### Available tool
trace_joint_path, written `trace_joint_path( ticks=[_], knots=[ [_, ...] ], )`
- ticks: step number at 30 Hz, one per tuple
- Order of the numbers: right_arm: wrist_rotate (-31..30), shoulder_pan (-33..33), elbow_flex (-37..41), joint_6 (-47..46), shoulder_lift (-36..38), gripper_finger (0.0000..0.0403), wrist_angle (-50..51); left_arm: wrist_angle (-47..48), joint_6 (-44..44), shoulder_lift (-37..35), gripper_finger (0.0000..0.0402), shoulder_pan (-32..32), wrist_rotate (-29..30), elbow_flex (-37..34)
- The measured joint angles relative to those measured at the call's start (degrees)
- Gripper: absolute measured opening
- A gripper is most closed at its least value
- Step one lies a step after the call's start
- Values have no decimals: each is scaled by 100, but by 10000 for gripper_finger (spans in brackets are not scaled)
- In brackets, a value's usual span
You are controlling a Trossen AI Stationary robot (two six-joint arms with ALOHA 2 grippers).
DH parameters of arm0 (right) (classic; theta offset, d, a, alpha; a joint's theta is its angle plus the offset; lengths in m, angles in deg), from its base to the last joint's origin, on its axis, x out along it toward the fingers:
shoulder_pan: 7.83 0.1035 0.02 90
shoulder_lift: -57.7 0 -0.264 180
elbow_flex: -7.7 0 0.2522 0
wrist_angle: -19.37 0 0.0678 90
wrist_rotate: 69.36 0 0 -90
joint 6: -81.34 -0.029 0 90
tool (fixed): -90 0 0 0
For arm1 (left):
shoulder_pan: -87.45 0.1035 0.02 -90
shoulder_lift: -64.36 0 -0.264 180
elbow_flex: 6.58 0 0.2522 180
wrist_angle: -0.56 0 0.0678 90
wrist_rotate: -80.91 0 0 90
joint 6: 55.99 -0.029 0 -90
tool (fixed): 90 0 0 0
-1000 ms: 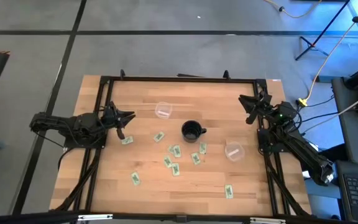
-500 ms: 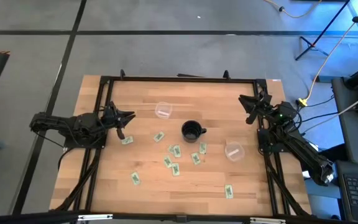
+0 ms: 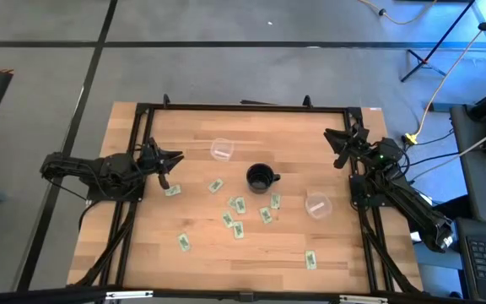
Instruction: Pick and place items into bin
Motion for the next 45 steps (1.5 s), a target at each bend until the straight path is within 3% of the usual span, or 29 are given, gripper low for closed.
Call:
trace_joint_path(
  ticks=[38, 45],
  knots=[
    [1, 1, 0, -6, -1, 95, -2, 2, -2, 0, 68, -1, 0, -1],
    [1, 1, 0, -773, -1, 95, -2, 1, -2, -1, 64, -2, 0, -2]
  ],
)
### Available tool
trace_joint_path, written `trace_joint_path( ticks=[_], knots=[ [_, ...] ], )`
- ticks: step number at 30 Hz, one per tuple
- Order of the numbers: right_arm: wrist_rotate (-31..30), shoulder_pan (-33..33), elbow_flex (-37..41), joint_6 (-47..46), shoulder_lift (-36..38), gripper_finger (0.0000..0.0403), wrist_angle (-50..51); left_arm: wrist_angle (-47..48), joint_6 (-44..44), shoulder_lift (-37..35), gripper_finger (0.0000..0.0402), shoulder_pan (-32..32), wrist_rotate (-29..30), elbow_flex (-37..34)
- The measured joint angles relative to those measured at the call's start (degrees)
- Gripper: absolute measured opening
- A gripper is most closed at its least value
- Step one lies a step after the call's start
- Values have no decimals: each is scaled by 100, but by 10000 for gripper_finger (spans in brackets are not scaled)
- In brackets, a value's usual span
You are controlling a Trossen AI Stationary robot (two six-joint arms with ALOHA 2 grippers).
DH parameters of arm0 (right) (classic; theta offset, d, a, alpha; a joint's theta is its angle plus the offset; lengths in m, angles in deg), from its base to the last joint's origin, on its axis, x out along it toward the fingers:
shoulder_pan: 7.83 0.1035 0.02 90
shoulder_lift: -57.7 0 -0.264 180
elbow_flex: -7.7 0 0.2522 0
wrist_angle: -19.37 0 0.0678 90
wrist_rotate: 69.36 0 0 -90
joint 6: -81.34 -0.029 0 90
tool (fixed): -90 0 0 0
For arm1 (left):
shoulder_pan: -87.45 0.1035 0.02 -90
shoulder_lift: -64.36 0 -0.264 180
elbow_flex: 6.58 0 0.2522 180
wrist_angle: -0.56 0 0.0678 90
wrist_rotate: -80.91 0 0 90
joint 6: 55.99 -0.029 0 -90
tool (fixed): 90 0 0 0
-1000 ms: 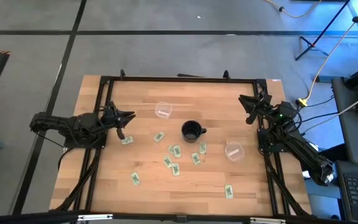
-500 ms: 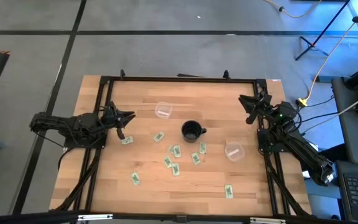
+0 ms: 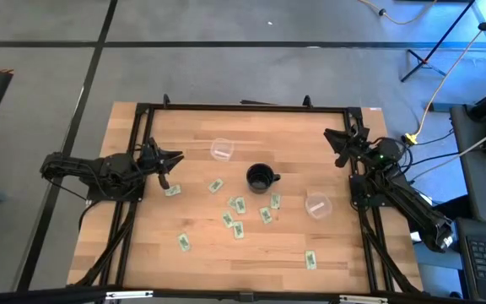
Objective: Pick and place items into bin
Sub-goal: Put the green stevia packet into the top transparent bin
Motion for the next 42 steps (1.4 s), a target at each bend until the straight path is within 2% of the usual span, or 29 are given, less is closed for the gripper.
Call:
trace_joint_path(
  ticks=[10, 19, 26, 36, 42],
  knots=[
    [1, -1, 0, 73, 0, 95, 2, 1, 0, 0, 65, 0, 2, 2],
    [-338, 1, 0, 500, -1, 95, -162, 1, 0, 0, 64, 2, 0, 2],
    [-351, 1, 0, 922, -1, 95, 103, -4, 0, 0, 66, 2, 79, 0],
    [-349, 1, 0, 917, -1, 95, 101, -105, 8, 0, 65, 2, 216, 0],
    [-342, 1, 0, 922, -1, 95, 98, -102, 9, 2, 68, 0, -354, 0]
  ],
)
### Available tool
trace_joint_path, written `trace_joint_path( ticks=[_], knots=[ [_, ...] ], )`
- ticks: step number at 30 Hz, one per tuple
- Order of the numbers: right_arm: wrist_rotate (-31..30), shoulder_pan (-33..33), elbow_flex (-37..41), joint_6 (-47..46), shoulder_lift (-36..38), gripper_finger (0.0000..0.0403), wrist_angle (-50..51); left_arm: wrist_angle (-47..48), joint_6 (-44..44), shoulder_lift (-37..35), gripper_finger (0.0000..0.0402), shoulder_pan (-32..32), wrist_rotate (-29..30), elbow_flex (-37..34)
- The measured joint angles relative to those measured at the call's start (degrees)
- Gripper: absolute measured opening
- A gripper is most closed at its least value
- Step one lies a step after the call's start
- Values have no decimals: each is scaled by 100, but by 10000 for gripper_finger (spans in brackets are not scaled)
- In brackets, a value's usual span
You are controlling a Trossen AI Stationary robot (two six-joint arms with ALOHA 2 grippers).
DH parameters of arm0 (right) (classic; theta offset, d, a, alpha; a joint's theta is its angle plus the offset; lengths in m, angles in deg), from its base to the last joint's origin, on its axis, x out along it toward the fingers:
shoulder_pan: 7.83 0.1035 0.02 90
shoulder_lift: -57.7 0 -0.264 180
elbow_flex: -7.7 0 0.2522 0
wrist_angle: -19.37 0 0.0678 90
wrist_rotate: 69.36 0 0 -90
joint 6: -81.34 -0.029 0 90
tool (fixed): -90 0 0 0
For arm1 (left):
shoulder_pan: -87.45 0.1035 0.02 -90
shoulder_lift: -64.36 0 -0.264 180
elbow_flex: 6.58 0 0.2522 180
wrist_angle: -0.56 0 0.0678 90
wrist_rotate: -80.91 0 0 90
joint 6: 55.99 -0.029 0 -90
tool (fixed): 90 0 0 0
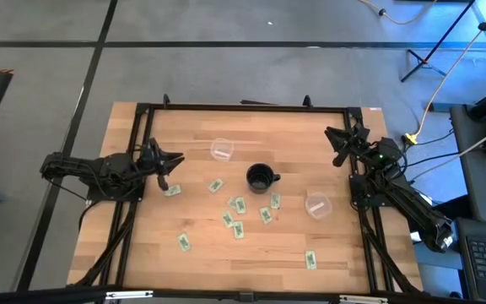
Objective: Pick and place items into bin
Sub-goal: Put the green stevia packet into the top transparent bin
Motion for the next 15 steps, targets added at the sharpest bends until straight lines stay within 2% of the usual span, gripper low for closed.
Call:
trace_joint_path(
  ticks=[11, 15],
  knots=[
    [4, 2, 0, -313, -4, 95, 372, 0, -36, -2, 68, 0, 25, 0],
    [4, 4, 0, -324, -4, 95, 372, 3, -478, -2, 67, 0, 319, 0]
  ],
)
